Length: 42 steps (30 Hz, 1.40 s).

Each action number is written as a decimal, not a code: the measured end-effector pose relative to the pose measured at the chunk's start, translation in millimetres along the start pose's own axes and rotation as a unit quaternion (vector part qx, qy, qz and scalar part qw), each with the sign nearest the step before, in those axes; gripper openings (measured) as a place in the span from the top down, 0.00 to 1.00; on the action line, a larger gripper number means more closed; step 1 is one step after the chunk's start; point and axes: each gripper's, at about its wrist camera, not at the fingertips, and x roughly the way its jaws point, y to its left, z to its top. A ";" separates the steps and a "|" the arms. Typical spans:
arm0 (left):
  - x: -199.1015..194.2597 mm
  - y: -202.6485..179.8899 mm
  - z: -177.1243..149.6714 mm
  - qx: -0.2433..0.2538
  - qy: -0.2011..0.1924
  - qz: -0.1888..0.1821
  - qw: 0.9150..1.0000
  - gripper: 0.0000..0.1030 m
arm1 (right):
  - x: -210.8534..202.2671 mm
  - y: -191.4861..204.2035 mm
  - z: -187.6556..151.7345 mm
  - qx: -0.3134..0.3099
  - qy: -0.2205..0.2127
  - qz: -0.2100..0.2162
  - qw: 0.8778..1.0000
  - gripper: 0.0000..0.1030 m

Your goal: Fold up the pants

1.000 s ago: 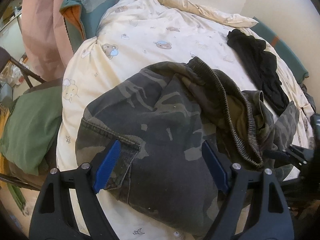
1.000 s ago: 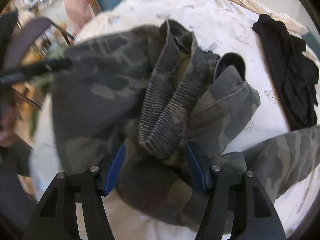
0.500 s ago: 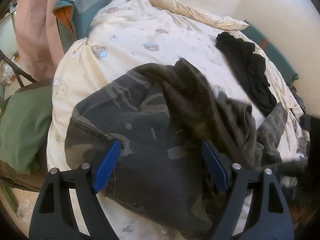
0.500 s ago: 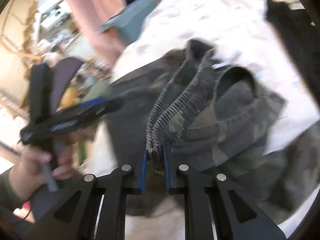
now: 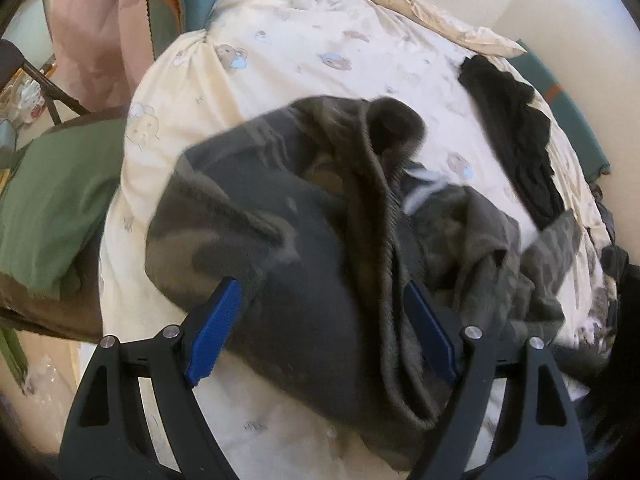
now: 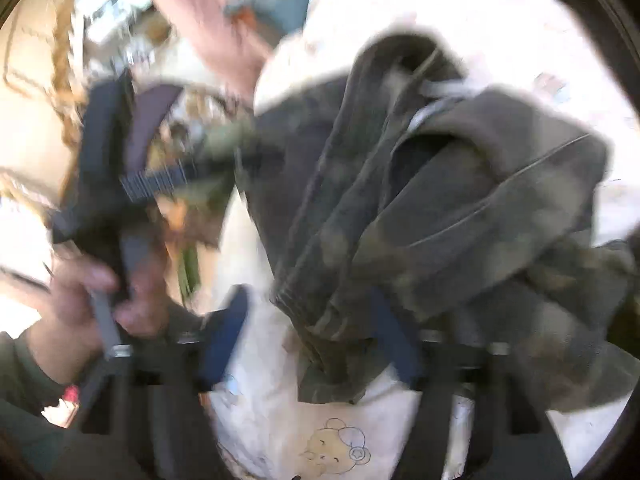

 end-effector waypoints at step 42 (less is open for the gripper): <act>-58.8 74.6 -0.1 -0.038 -0.049 0.044 0.997 0.90 | 63.7 -28.7 176.5 -0.157 -0.010 -0.216 0.964 0.22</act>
